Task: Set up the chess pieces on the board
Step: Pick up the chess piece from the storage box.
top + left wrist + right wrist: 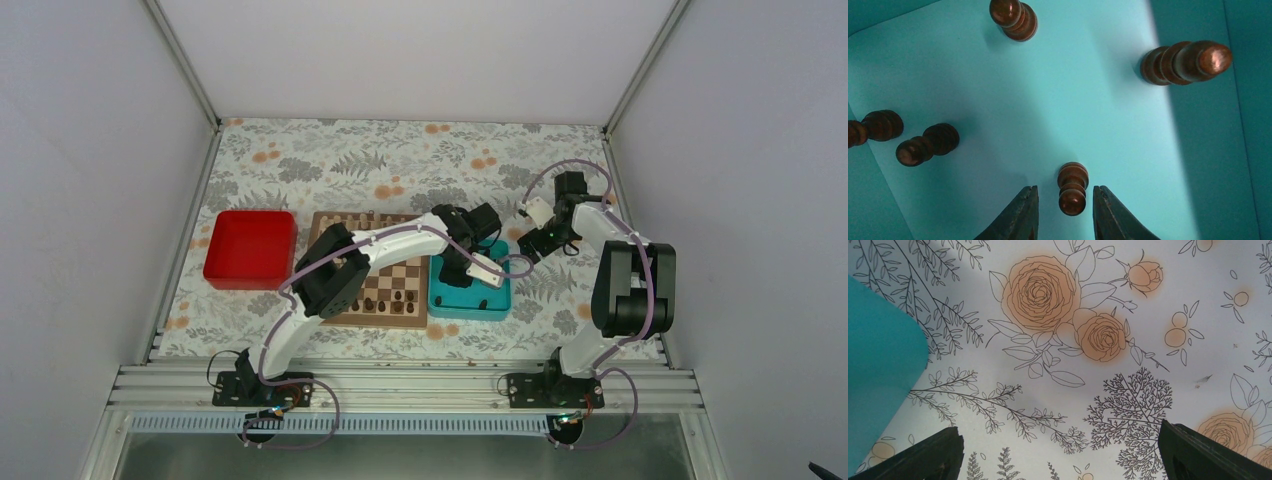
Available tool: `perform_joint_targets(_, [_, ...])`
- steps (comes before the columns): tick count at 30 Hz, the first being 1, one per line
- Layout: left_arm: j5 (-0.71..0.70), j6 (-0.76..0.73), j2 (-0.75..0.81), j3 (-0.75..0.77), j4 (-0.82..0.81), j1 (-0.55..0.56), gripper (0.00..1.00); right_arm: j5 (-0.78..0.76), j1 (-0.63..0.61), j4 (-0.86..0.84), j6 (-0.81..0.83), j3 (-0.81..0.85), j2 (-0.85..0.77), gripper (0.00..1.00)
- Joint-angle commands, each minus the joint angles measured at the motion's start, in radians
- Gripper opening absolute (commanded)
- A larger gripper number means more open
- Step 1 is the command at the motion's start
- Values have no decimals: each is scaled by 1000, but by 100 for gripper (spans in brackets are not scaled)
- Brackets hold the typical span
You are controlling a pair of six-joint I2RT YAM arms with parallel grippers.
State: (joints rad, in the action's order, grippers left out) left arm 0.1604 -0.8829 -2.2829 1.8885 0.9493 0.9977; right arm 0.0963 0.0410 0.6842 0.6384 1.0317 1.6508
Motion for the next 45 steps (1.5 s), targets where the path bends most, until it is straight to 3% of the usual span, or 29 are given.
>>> perform_joint_targets(1, [5,-18,-6,-4,-10,11,29,16,3,-7,8,-8,4,100])
perform_joint_targets(9, [14,-18,-11,-1,0,18,25,14,3,-8,7,-13,3,100])
perform_joint_targets(18, [15,-21,2,-16,4,22,10,15,3,-10,9,-16,-1,100])
perform_joint_targets(23, [-14,-16,33,-26,12,23,9,13,2,-11,8,-18,-2,100])
perform_joint_targets(36, [-179,6,379,-189,55,-44,9,6,3,-12,7,-18,3,100])
perform_joint_targets(45, [-190,37,667,-542,29,-241,9,0,3,-5,-4,-11,6,100])
